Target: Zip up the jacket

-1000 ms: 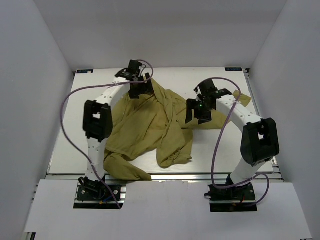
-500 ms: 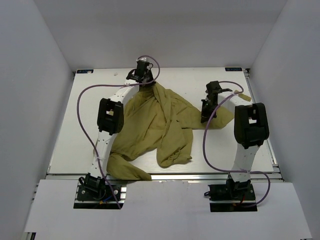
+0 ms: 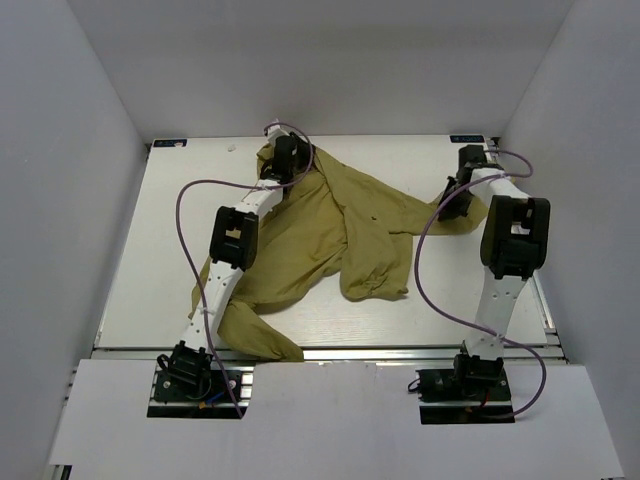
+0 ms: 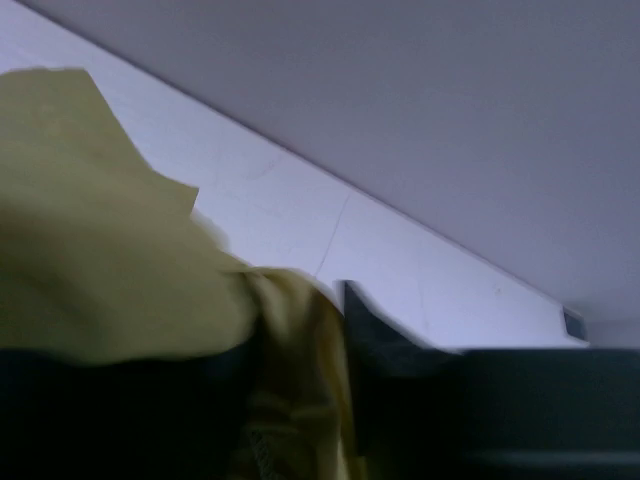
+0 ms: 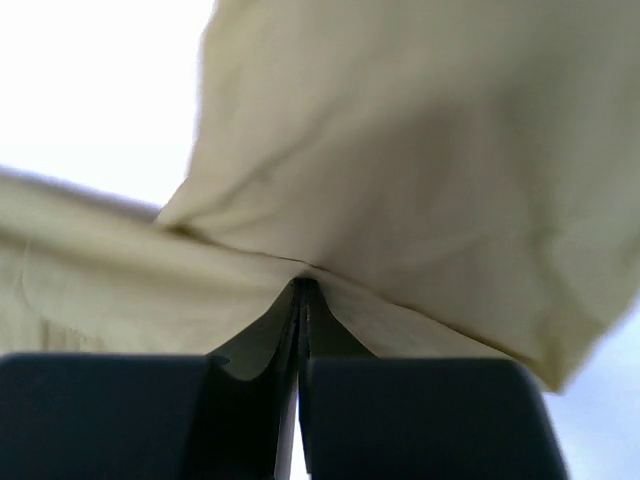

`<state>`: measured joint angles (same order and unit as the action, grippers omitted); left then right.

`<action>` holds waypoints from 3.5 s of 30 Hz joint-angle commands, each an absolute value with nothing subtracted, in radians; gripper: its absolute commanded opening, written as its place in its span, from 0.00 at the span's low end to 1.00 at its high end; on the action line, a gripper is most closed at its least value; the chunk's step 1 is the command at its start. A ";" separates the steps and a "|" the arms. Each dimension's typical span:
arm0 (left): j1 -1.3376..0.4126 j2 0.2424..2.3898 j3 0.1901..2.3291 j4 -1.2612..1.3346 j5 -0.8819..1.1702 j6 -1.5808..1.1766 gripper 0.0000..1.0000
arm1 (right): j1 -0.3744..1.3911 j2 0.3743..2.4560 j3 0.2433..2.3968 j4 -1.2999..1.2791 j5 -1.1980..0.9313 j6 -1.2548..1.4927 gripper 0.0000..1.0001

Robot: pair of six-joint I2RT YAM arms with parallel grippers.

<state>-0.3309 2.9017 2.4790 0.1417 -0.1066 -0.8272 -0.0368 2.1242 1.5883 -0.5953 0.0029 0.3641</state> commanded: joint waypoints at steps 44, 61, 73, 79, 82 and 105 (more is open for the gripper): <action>-0.313 2.316 2.028 -0.710 -0.437 -0.273 0.94 | 1.124 1.747 1.190 -0.387 -0.215 0.087 0.65; -0.230 2.370 2.057 -0.574 -0.212 -0.282 0.77 | 1.147 1.878 1.261 -0.305 -0.344 0.049 0.67; -0.230 2.408 2.079 -0.532 -0.179 -0.265 0.47 | 1.178 1.859 1.239 -0.290 -0.403 0.018 0.72; -0.227 2.390 2.108 -0.543 -0.247 -0.275 0.15 | 1.210 1.911 1.279 -0.345 -0.445 -0.028 0.59; -0.212 2.375 2.121 -0.548 -0.259 -0.285 0.05 | 1.210 1.908 1.279 -0.356 -0.446 -0.038 0.62; -0.161 2.218 2.025 -0.476 -0.244 -0.328 0.00 | 1.255 1.810 1.239 -0.216 -0.339 -0.066 0.87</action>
